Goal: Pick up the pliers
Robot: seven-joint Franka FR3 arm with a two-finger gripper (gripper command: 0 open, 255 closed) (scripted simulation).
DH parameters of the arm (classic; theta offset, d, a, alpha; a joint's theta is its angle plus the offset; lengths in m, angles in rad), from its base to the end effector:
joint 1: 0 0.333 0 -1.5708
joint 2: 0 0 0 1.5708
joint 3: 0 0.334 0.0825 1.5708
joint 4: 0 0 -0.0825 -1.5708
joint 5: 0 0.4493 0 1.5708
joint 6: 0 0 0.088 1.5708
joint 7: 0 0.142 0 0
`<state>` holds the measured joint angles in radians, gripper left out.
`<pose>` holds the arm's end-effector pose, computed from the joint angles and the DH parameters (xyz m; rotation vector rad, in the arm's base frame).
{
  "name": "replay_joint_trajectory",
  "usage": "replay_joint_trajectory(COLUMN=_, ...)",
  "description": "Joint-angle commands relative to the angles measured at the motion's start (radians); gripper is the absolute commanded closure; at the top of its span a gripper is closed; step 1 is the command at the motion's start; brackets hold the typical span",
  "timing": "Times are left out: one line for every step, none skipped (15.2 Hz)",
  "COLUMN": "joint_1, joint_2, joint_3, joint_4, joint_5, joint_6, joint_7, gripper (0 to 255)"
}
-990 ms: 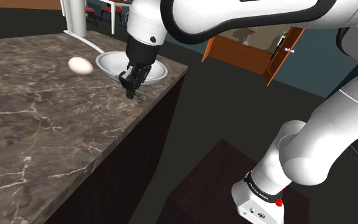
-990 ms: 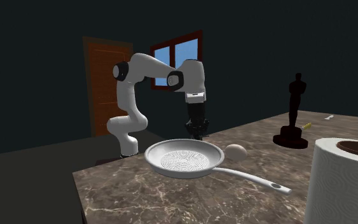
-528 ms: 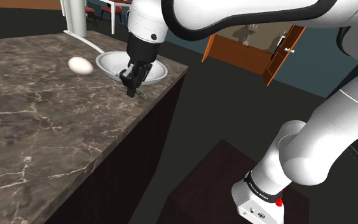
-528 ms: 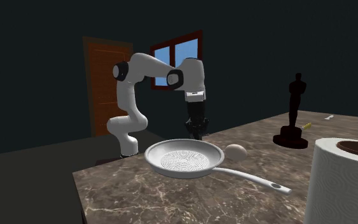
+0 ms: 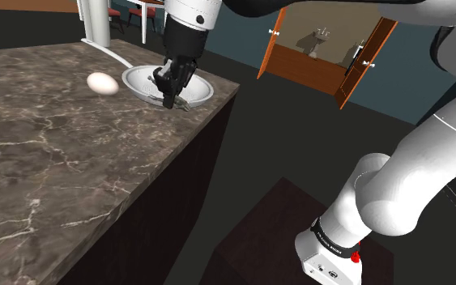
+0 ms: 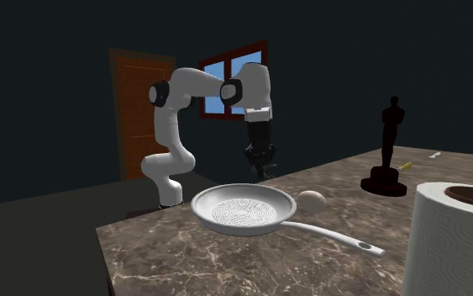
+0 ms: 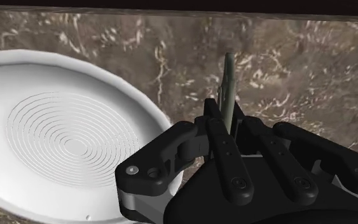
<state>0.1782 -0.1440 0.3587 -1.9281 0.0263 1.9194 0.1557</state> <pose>0.5089 0.3151 0.5263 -3.0620 -0.5787 -0.1988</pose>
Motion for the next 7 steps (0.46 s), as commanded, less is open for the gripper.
replay_joint_trajectory(joint_1=0.0, joint_2=0.0, joint_3=0.0, joint_4=0.026, joint_5=0.0, joint_6=-0.027, joint_7=0.0, gripper=255)
replay_joint_trajectory(joint_1=0.0, joint_2=0.0, joint_3=0.0, joint_4=0.04, joint_5=-0.001, joint_6=-0.04, joint_7=0.0, gripper=255)
replay_joint_trajectory(joint_1=-0.001, joint_2=0.001, joint_3=-0.001, joint_4=0.054, joint_5=-0.001, joint_6=-0.054, joint_7=0.0, gripper=255)
replay_joint_trajectory(joint_1=-0.001, joint_2=0.002, joint_3=-0.001, joint_4=0.069, joint_5=-0.001, joint_6=-0.067, joint_7=0.0, gripper=255)
replay_joint_trajectory(joint_1=-0.001, joint_2=0.003, joint_3=-0.001, joint_4=0.083, joint_5=-0.002, joint_6=-0.081, joint_7=0.0, gripper=255)
replay_joint_trajectory(joint_1=-0.001, joint_2=0.003, joint_3=-0.001, joint_4=0.085, joint_5=-0.002, joint_6=-0.083, joint_7=0.0, gripper=255)
replay_joint_trajectory(joint_1=-0.001, joint_2=0.003, joint_3=-0.001, joint_4=0.085, joint_5=-0.002, joint_6=-0.083, joint_7=0.0, gripper=255)
